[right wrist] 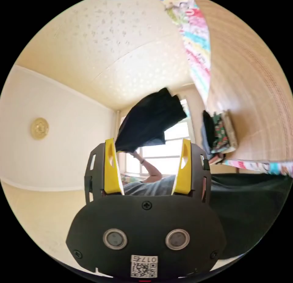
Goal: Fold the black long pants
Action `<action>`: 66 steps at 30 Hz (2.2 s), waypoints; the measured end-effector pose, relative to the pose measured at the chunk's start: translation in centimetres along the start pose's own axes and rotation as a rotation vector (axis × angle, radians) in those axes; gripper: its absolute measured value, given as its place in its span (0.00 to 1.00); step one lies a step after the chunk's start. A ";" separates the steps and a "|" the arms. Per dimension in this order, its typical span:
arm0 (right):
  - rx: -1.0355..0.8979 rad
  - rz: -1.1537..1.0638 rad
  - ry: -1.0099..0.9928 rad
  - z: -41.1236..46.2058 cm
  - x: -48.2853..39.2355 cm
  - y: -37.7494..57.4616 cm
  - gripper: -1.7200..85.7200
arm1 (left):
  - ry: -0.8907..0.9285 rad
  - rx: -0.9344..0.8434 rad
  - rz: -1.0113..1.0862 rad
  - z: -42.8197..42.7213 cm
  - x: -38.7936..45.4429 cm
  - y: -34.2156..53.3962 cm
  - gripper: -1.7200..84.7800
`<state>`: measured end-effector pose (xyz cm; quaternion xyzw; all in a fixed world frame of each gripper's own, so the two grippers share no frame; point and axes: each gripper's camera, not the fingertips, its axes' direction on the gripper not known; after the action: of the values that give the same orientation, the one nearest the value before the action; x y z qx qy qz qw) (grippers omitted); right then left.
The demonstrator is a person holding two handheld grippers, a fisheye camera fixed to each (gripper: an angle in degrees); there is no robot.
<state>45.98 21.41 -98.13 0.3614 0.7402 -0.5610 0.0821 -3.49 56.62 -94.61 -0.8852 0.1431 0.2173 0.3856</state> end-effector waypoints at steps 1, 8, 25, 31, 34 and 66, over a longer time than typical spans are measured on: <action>-0.055 -0.004 -0.095 3.2 1.3 -2.3 0.37 | -0.001 -0.058 -0.013 2.3 -1.9 1.2 0.08; -0.048 0.046 0.488 6.4 5.3 -8.7 0.15 | -0.251 -0.331 -0.226 17.2 -18.9 20.2 0.08; -0.734 -1.176 0.800 32.2 -7.3 4.0 0.07 | -0.714 -0.193 -0.437 6.6 -15.3 34.8 0.18; -0.693 -1.048 0.967 34.3 -0.1 6.0 0.06 | -0.722 -0.084 -0.349 3.7 -13.2 33.3 0.20; -0.652 -0.929 0.947 33.1 3.8 6.3 0.06 | -0.748 -0.140 -0.352 3.3 -13.9 30.8 0.21; -0.381 -1.024 1.512 35.3 1.5 6.2 0.04 | -0.527 0.392 -0.492 -17.9 -3.1 33.7 0.19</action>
<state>38.79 -8.63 -116.27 0.2405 0.7458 -0.0135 -0.6211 -15.42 21.31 -103.12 -0.7166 -0.1379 0.3066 0.6111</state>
